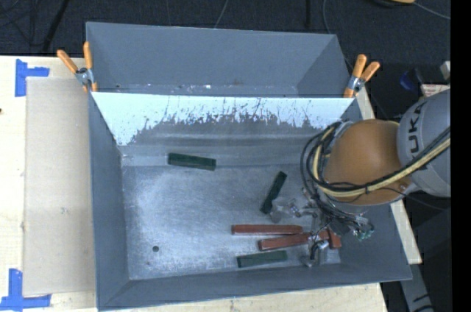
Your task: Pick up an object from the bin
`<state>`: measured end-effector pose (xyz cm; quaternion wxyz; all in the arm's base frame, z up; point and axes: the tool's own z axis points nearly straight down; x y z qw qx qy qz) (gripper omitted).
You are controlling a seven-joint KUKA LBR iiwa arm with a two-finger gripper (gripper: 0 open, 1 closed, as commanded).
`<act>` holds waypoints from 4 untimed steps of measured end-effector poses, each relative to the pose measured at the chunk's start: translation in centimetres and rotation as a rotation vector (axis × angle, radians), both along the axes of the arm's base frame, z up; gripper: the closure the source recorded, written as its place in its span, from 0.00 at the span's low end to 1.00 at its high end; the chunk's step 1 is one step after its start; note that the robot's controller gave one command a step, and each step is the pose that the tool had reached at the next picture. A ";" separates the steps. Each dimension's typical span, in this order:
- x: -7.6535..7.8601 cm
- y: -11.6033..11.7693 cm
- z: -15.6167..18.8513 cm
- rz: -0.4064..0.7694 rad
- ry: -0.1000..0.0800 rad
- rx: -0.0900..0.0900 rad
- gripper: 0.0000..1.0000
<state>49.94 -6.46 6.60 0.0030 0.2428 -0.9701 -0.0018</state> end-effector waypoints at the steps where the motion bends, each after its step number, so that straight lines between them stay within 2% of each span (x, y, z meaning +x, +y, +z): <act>1: 0.0 0.0 -0.2 0.000 -0.004 0.000 0.00; 2: 0.0 0.0 -0.2 -0.001 -0.004 -0.001 1.00; 3: 0.2 0.1 7.4 -0.003 -0.011 -0.002 1.00; 4: 0.4 0.2 9.6 -0.005 -0.007 -0.001 1.00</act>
Offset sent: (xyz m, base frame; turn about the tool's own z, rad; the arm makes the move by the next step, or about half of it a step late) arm 0.0000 0.0000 0.0000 0.0000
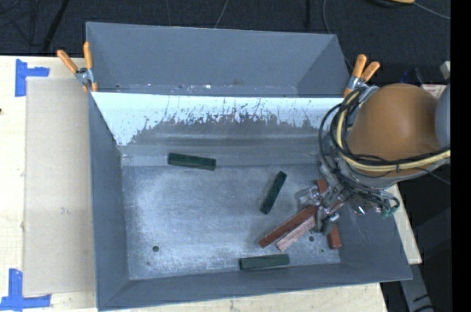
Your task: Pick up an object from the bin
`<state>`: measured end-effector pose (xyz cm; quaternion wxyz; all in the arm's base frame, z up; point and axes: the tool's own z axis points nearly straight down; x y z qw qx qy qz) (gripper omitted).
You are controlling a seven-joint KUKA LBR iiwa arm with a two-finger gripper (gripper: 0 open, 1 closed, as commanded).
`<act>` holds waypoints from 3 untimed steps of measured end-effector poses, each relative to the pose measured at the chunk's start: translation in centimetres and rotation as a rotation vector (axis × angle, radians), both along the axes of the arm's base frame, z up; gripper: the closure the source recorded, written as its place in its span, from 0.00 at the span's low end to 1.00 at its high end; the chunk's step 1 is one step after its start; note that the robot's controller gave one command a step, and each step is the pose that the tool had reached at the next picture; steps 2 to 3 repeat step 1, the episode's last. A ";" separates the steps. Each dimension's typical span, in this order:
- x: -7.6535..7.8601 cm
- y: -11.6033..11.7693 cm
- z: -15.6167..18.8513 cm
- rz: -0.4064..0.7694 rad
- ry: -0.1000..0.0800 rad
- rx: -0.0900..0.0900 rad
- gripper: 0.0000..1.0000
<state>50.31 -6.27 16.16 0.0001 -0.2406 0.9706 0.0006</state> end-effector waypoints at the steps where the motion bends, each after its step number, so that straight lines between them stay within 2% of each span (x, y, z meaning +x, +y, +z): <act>1: 0.1 0.1 3.1 -0.002 0.000 0.000 1.00; 3: 0.1 0.1 3.1 -0.002 0.000 0.000 1.00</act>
Offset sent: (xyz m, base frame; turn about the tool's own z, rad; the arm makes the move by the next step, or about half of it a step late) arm 0.0000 0.0001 0.0321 0.0000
